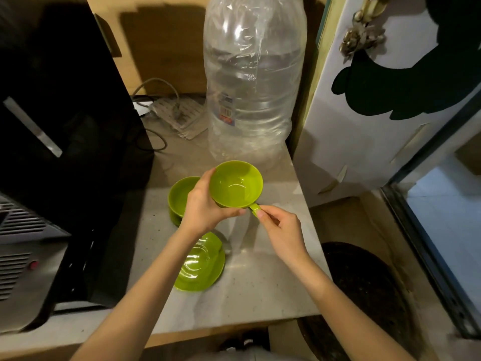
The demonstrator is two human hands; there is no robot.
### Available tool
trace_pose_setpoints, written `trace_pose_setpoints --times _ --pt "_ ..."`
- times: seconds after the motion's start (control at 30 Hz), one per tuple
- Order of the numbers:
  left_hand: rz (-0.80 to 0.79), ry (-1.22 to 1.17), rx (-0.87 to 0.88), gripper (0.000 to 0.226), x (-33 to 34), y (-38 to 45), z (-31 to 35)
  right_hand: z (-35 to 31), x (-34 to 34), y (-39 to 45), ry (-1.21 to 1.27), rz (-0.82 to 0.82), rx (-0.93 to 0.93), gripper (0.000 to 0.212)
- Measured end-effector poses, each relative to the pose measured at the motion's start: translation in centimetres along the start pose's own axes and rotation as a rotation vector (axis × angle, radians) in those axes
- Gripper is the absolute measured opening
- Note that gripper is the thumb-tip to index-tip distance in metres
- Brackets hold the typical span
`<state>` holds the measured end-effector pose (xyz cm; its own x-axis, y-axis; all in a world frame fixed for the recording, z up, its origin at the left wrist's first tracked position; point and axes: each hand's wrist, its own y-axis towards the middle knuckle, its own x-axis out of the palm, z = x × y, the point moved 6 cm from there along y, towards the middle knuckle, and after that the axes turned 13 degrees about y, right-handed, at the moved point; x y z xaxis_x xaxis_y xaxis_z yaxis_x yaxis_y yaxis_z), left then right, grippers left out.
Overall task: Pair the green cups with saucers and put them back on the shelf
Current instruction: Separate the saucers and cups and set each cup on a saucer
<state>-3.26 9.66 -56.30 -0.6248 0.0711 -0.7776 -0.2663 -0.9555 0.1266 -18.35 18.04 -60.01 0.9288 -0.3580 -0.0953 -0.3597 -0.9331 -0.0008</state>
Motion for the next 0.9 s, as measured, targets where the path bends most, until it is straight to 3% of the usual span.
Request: trace_pose_setpoints --times 0.27,0.5,0.9 --pt "0.129 0.009 -0.12 0.114 -3.0 -6.5 -3.0 -0.2 2.6 -3.9 0.082 -0.168 -0.015 0.024" --pt "0.142 0.029 -0.211 0.119 -3.4 -11.8 -6.2 2.3 5.1 -6.9 0.055 -0.31 0.061 0.022" --pt "0.125 0.055 -0.238 0.106 -1.5 -13.9 -8.2 5.0 6.2 -8.2 -0.004 -0.343 0.153 0.027"
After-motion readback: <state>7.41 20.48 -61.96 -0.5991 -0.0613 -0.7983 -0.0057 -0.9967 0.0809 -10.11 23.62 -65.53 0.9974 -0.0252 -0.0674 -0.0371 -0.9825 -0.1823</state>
